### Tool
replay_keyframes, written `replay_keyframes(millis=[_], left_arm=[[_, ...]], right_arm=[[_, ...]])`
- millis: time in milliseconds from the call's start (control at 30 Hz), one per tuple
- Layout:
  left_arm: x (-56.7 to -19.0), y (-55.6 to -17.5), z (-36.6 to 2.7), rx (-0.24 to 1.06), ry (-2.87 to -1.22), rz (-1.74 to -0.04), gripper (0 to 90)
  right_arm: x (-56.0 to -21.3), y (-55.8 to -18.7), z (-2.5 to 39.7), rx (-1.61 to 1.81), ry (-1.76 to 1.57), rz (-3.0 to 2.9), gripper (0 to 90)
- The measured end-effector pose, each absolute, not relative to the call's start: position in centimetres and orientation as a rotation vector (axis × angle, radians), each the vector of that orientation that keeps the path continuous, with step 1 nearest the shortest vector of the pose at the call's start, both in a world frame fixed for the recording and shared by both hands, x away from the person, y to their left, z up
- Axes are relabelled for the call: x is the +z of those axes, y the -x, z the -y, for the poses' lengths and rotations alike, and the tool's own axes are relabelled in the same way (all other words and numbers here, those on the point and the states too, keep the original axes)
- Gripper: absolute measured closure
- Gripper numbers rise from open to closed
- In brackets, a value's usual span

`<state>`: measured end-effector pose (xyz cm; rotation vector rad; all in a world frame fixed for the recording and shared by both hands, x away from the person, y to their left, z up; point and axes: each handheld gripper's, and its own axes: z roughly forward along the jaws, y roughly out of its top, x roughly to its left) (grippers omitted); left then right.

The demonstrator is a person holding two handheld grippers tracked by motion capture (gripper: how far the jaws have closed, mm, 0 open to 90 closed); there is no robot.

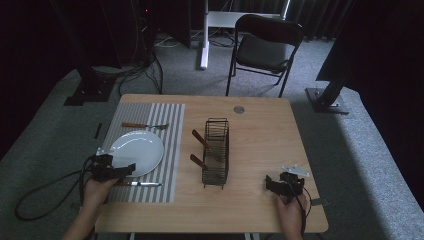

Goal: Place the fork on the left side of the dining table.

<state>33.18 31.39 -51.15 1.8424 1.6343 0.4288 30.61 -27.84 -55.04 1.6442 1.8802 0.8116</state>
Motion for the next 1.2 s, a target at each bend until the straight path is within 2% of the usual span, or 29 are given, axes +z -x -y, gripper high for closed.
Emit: replay_keyframes(millis=[533, 1067, 1200], left_arm=[[-52.3, -28.5, -31.7, 0.456, -1.803, -1.615, 0.0], [-53.8, -23.4, -31.8, 0.651, -1.767, -1.590, 0.0], [-54.3, -22.8, -31.9, 0.647, -1.732, -1.615, 0.0]], right_arm=[[-55.0, -30.6, 27.8, 0.812, -1.645, -1.880, 12.7], [-55.0, -30.6, 27.8, 0.811, -1.646, -1.882, 12.7], [-55.0, -30.6, 27.8, 0.811, -1.646, -1.881, 12.7]])
